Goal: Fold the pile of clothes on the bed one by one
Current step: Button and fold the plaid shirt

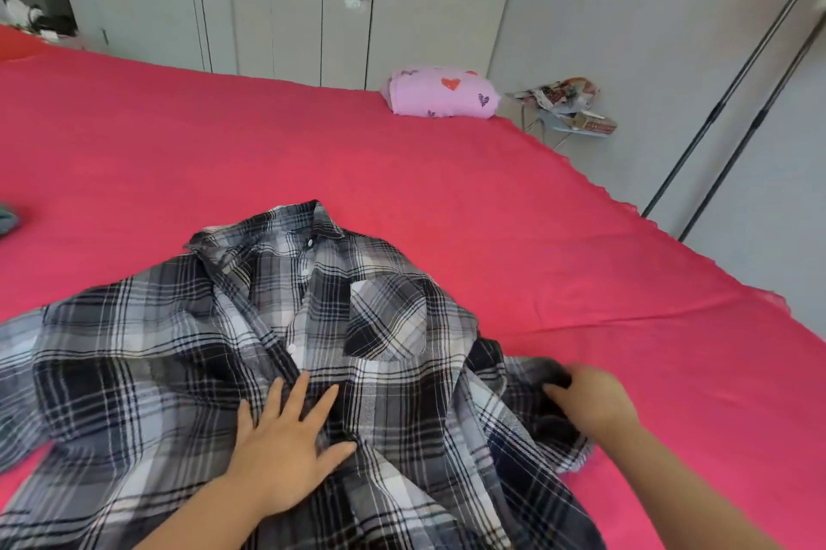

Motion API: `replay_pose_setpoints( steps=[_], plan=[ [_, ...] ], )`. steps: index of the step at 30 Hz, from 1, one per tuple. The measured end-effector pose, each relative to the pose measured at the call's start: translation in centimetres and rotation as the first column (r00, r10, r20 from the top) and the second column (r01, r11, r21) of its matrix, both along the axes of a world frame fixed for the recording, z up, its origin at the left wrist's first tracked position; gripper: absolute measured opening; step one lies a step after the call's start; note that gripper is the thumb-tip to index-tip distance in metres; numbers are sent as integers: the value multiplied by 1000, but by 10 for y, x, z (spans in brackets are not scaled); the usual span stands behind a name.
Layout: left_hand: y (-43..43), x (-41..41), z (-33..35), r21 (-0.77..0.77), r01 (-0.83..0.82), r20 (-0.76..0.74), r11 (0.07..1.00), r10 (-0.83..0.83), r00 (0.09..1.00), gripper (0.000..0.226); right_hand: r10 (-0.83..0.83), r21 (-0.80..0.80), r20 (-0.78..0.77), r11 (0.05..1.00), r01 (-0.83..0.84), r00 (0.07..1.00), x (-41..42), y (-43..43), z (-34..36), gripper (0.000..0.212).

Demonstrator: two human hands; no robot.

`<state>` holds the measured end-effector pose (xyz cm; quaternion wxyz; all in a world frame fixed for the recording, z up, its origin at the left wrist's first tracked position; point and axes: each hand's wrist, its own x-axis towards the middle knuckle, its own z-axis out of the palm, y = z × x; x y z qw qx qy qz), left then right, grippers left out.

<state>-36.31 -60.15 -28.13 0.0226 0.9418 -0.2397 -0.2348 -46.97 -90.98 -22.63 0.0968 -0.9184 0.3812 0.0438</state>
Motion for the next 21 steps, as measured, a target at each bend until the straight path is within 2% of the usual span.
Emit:
replay_pose_setpoints(
  steps=[3, 5, 8, 12, 14, 17, 21],
  plan=[
    [-14, -3, 13, -7, -8, 128, 1000, 9, 992, 80, -5, -118, 211, 992, 30, 977, 2, -11, 19, 24],
    [-27, -8, 17, -58, 60, 188, 997, -48, 981, 84, 1, -225, 271, 972, 62, 962, -2, -21, 39, 20],
    [-40, -19, 10, -50, 126, 65, 991, -123, 990, 100, 19, -379, 273, 921, 89, 962, -17, -43, 65, 19],
    [-40, -22, 3, 2, 100, 2, 995, -100, 995, 91, -27, -493, 246, 857, 149, 969, -43, -78, 85, 19],
    [-42, -21, 8, 12, 97, 2, 995, -97, 995, 77, -73, -500, 252, 844, 194, 965, -53, -91, 89, 19],
    [-54, -21, 18, -58, 92, 72, 994, -88, 994, 76, -109, -474, 182, 861, 184, 977, -64, -101, 70, 25],
    [-92, -29, 30, -214, 198, 183, 957, -160, 970, 72, -98, -140, 179, 982, 124, 979, -68, -101, 18, 33]
  ],
)
